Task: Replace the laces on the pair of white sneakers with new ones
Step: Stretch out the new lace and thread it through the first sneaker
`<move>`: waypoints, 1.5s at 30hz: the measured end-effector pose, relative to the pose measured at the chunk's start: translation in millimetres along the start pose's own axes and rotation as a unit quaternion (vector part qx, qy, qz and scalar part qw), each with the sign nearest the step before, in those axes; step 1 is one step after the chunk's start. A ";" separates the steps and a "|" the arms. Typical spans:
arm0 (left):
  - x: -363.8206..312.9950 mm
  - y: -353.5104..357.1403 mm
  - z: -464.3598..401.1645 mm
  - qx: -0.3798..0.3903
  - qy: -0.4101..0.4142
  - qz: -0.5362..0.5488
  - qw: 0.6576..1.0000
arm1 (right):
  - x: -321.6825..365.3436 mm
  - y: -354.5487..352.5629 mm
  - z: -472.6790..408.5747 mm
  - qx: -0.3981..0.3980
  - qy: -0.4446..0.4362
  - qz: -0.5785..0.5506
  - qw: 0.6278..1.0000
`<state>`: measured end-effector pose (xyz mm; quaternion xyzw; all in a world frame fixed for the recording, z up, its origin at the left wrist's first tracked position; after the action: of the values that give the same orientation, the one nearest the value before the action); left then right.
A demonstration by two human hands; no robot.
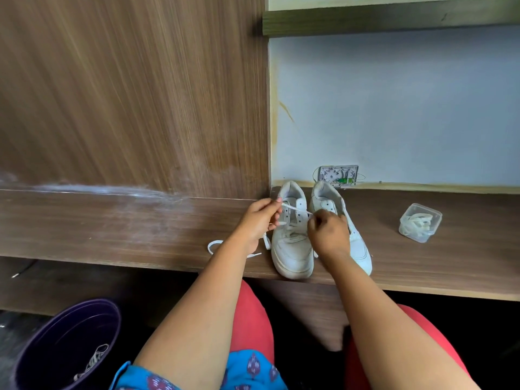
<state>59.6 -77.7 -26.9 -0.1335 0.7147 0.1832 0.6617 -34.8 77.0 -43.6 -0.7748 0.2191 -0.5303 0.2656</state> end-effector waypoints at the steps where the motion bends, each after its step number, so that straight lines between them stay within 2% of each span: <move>1: -2.2 0.0 0.2 -0.004 0.002 0.037 0.999 | -3.6 5.6 0.1 0.028 0.019 -0.007 0.999; 4: -14.3 4.7 -1.5 -0.001 0.016 0.177 0.984 | 21.3 24.1 14.9 0.140 -0.035 -0.037 0.989; 6: -19.3 4.1 -1.0 -0.019 0.009 0.291 0.957 | 47.0 47.8 42.4 0.282 -0.050 -0.121 0.950; 8: -21.1 -4.5 0.7 -0.066 0.001 0.384 0.921 | 73.5 68.1 81.3 0.461 -0.019 -0.292 0.838; 9: -22.6 -12.1 -0.8 -0.089 0.011 0.404 0.910 | 83.1 73.3 96.2 0.525 0.002 -0.352 0.775; 10: -25.1 -20.1 -2.5 -0.107 0.028 0.407 0.907 | 88.7 75.4 105.3 0.566 0.022 -0.383 0.730; 11: -28.4 -27.9 -3.4 -0.124 0.047 0.390 0.911 | 88.2 76.0 104.1 0.568 0.039 -0.387 0.725; 12: -31.3 -36.0 -4.0 -0.144 0.070 0.351 0.922 | 82.4 74.0 93.1 0.529 0.053 -0.383 0.755; 14: -37.3 -50.4 -2.7 -0.188 0.125 0.200 0.954 | 49.2 57.9 52.0 0.348 0.096 -0.333 0.871; 15: -41.4 -54.2 -1.1 -0.204 0.153 0.111 0.961 | 27.4 39.3 31.4 0.228 0.115 -0.267 0.929; 16: -45.5 -56.1 -0.4 -0.213 0.183 0.042 0.959 | 11.5 20.4 14.6 0.129 0.107 -0.170 0.971; 17: -48.4 -56.5 -0.6 -0.215 0.206 0.005 0.955 | 4.7 7.9 3.9 0.079 0.077 -0.051 0.993; 19: -51.2 -56.0 -0.7 -0.209 0.225 -0.008 0.952 | -6.6 10.4 -5.4 0.105 0.050 0.135 0.984; 20: -50.1 -55.6 -1.7 -0.203 0.225 -0.005 0.953 | -11.5 15.2 -5.4 0.140 0.053 0.179 0.972; 23: -44.4 -49.4 -4.6 -0.180 0.216 -0.013 0.960 | -7.2 27.3 4.4 0.197 0.053 0.187 0.961; 26: -39.4 -43.3 -8.1 -0.160 0.207 -0.036 0.964 | 5.7 34.5 11.4 0.187 0.030 0.217 0.958; 28: -35.5 -41.2 -11.8 -0.160 0.194 -0.054 0.966 | 18.5 33.3 17.4 0.171 0.028 0.140 0.975; 30: -32.2 -39.5 -13.6 -0.163 0.185 -0.065 0.967 | 31.5 40.2 28.2 0.195 0.042 -0.030 0.979; 31: -31.1 -38.7 -14.0 -0.163 0.183 -0.064 0.967 | 38.8 51.5 40.8 0.252 0.077 -0.150 0.953; 33: -29.0 -36.6 -14.3 -0.157 0.175 -0.064 0.970 | 61.7 79.7 70.9 0.383 0.142 -0.394 0.823; 34: -26.8 -35.4 -14.8 -0.152 0.168 -0.065 0.972 | 66.7 85.8 76.2 0.410 0.157 -0.445 0.780; 35: -24.1 -34.5 -15.4 -0.146 0.160 -0.064 0.974 | 65.6 84.7 73.2 0.403 0.159 -0.444 0.785; 36: -20.6 -33.0 -16.2 -0.138 0.149 -0.060 0.977 | 58.4 78.9 62.7 0.364 0.154 -0.425 0.814; 38: -14.9 -29.3 -17.6 -0.117 0.130 -0.062 0.983 | 35.4 48.9 33.4 0.228 0.139 -0.357 0.895; 40: -11.3 -21.9 -18.6 -0.083 0.117 -0.104 0.984 | 29.1 4.9 9.9 0.083 0.045 -0.259 0.961; 41: -8.2 -16.8 -19.5 -0.062 0.109 -0.130 0.984 | 40.5 -10.5 6.9 0.046 -0.043 -0.214 0.975; 43: -1.9 -5.1 -21.0 -0.028 0.094 -0.163 0.982 | 62.2 -17.0 11.9 0.038 -0.183 -0.148 0.971; 45: -0.1 3.7 -21.7 -0.011 0.091 -0.194 0.977 | 68.5 -14.0 16.7 0.044 -0.220 -0.103 0.969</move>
<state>38.6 -83.9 -25.3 -0.2929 0.7304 0.0463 0.6153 5.0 48.1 8.8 -0.8784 0.0508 -0.3808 0.2844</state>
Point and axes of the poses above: each hand's wrist, its own z-axis away from the middle knuckle, its own y-axis out of the palm, x = y × z, the point moved 10 cm from there along -z, towards the middle knuckle, and after that the axes turned 6 degrees about y, right-handed, at the moved point
